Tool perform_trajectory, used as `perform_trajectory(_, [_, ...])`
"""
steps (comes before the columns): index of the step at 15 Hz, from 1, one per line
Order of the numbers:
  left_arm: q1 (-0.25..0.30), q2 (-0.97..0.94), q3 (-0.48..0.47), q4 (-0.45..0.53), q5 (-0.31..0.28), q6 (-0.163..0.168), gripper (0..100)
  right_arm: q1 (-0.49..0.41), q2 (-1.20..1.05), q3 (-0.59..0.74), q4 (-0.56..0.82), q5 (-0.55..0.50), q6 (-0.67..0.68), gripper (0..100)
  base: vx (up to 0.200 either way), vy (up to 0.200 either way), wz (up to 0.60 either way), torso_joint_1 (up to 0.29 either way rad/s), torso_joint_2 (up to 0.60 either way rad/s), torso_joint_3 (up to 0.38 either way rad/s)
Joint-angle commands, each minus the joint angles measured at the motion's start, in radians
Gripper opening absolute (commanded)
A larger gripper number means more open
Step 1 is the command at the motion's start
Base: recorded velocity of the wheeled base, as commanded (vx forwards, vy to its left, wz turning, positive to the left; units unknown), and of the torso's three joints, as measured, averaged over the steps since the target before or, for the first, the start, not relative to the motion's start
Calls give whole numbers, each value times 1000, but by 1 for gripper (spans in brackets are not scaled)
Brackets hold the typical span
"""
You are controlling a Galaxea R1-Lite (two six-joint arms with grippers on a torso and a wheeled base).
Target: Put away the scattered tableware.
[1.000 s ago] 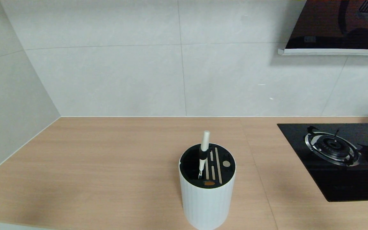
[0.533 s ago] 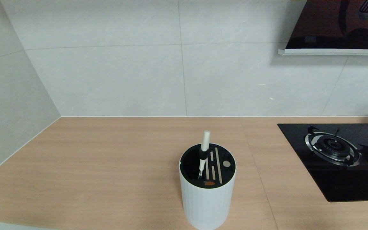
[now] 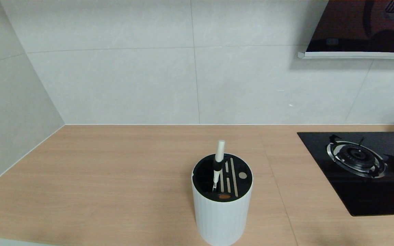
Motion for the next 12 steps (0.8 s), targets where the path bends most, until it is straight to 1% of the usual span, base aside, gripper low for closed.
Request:
perform_trajectory(1, [2,1,53,31,-24,-7,100,0,-1,89,-29,13,-1,100,0,0,0,0,0,0])
perform_trajectory(2, [0,1,53,58,-66,-7,100,0,-1,89,34,21,3,100,0,0,0,0,0,0])
perform_trajectory(3, [0,1,53,58,-96,-8,100,0,-1,87,45,21,3,100,0,0,0,0,0,0])
perform_trajectory(4, [0,1,53,74,-169,-17,100,0,-1,87,36,21,-1,100,0,0,0,0,0,0])
perform_trajectory(5, [0,1,53,86,-200,-14,100,0,-1,89,36,21,-2,100,0,0,0,0,0,0])
perform_trajectory(8, [-3,10,53,88,-206,-13,100,0,-1,89,36,23,1,100,0,0,0,0,0,0])
perform_trajectory(10, [0,1,53,88,-206,-25,100,0,-1,89,36,24,1,100,0,0,0,0,0,0])
perform_trajectory(12, [0,1,53,88,-206,-23,100,0,-1,89,36,24,1,100,0,0,0,0,0,0])
